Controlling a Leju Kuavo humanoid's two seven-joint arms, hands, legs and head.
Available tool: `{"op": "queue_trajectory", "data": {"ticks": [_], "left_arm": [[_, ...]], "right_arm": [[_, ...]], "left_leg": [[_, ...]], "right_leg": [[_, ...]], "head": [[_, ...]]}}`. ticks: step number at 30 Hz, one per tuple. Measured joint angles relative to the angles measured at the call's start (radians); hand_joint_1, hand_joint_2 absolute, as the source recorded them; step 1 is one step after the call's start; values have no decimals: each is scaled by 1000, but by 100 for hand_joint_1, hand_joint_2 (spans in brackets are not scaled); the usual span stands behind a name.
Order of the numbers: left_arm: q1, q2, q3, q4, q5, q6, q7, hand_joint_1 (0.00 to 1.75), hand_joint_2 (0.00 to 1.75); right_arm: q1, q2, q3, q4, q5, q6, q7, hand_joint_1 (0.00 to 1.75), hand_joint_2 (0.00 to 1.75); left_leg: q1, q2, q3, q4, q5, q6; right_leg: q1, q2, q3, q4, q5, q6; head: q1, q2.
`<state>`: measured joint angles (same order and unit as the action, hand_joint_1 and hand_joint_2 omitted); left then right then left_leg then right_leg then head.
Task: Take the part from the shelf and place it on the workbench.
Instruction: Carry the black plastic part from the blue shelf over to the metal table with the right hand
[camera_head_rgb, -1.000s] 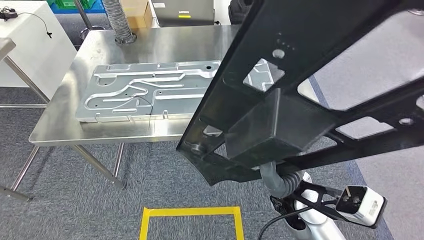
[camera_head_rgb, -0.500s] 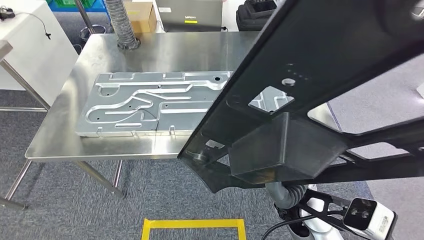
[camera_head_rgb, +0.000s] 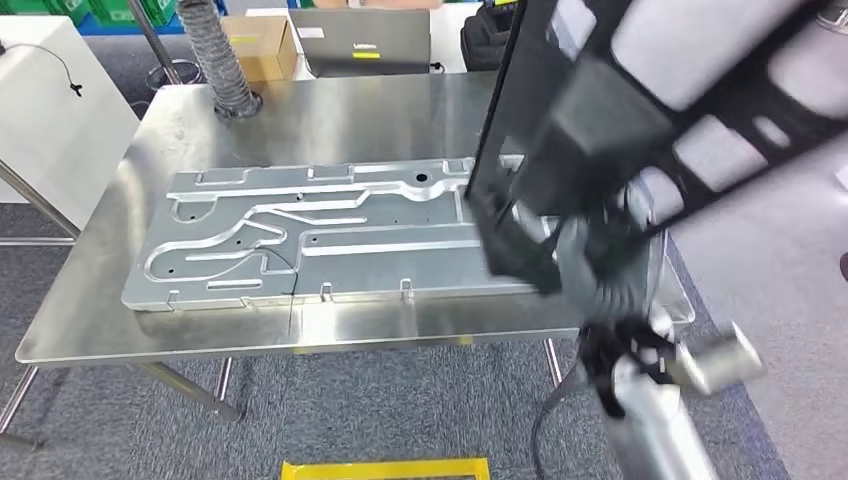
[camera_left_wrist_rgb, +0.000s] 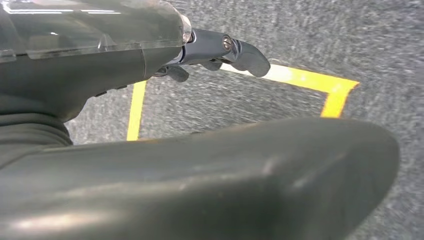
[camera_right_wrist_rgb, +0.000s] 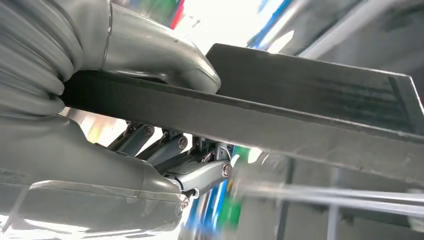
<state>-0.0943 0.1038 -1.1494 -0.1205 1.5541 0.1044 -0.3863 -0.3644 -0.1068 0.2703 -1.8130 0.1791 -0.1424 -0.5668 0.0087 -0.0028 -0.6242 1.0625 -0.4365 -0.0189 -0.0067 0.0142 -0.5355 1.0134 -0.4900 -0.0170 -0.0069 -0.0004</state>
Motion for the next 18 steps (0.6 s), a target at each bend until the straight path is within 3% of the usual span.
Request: {"op": "queue_trajectory", "data": {"ticks": [1, 5, 7, 9, 10, 11, 12, 14, 15, 16, 18], "left_arm": [[-2, 1, -1, 0, 0, -2, 0, 0, 0], [-2, 3, -3, 0, 1, -3, 0, 0, 0], [-4, 4, -5, 0, 2, -3, -1, 0, 0], [-5, 5, -9, 0, 2, -3, -2, 0, 0], [-4, 5, -10, 0, 2, -3, -2, 0, 0], [-3, 5, -12, 0, 2, -3, -2, 0, 0], [-3, 5, -13, 0, 2, -3, -2, 0, 0], [-3, 5, -16, 0, 2, -3, -2, 0, 0], [-3, 5, -17, 0, 2, -3, -2, 0, 0], [-4, 5, -18, 0, 2, -3, -2, 0, 0], [-3, 6, -20, 0, 2, -3, -2, 0, 0]], "right_arm": [[-56, -8, -26, 75, 58, -25, 20, 175, 175], [-238, -31, -72, 353, 328, -137, 114, 175, 175], [-306, -36, -74, 459, 400, -168, 142, 175, 175], [-349, -38, -75, 538, 426, -183, 156, 175, 175], [-362, -39, -75, 569, 431, -185, 159, 175, 175], [-371, -40, -75, 594, 434, -186, 160, 175, 175], [-379, -40, -75, 615, 436, -186, 161, 175, 175], [-393, -40, -75, 644, 438, -187, 162, 175, 175], [-401, -40, -75, 656, 439, -187, 163, 175, 175], [-409, -40, -75, 667, 445, -189, 168, 175, 175], [-425, -40, -72, 691, 497, -194, 200, 175, 175]], "left_leg": [[-2, 1, 5, -28, 14, 6], [-2, -1, 3, -43, 26, 31], [0, -1, 5, -49, 27, 41], [-1, -2, 7, -49, 23, 46], [-1, -3, 9, -49, 21, 48], [-1, -5, 11, -48, 18, 48], [-1, -6, 15, -47, 15, 47], [-1, -8, 23, -44, 6, 42], [-3, -8, 24, -41, 2, 39], [-4, -9, 23, -40, 0, 35], [-7, -9, 18, -40, -1, 26]], "right_leg": [[1, 1, 1, 1, -3, 7], [2, -3, -9, 16, -22, 31], [0, -6, -54, 107, -70, 39], [0, -7, -133, 251, -123, 43], [-1, -8, -164, 298, -128, 44], [-1, -8, -179, 306, -113, 44], [-1, -8, -173, 272, -77, 43], [0, -9, -125, 133, 11, 36], [2, -9, -102, 71, 39, 32], [4, -9, -89, 33, 53, 29], [7, -7, -86, 14, 53, 22]], "head": [[0, 0], [0, 0], [0, 0], [0, 0], [0, 0], [0, 0], [0, 0], [0, 0], [0, 0], [0, 0], [0, 0]]}}
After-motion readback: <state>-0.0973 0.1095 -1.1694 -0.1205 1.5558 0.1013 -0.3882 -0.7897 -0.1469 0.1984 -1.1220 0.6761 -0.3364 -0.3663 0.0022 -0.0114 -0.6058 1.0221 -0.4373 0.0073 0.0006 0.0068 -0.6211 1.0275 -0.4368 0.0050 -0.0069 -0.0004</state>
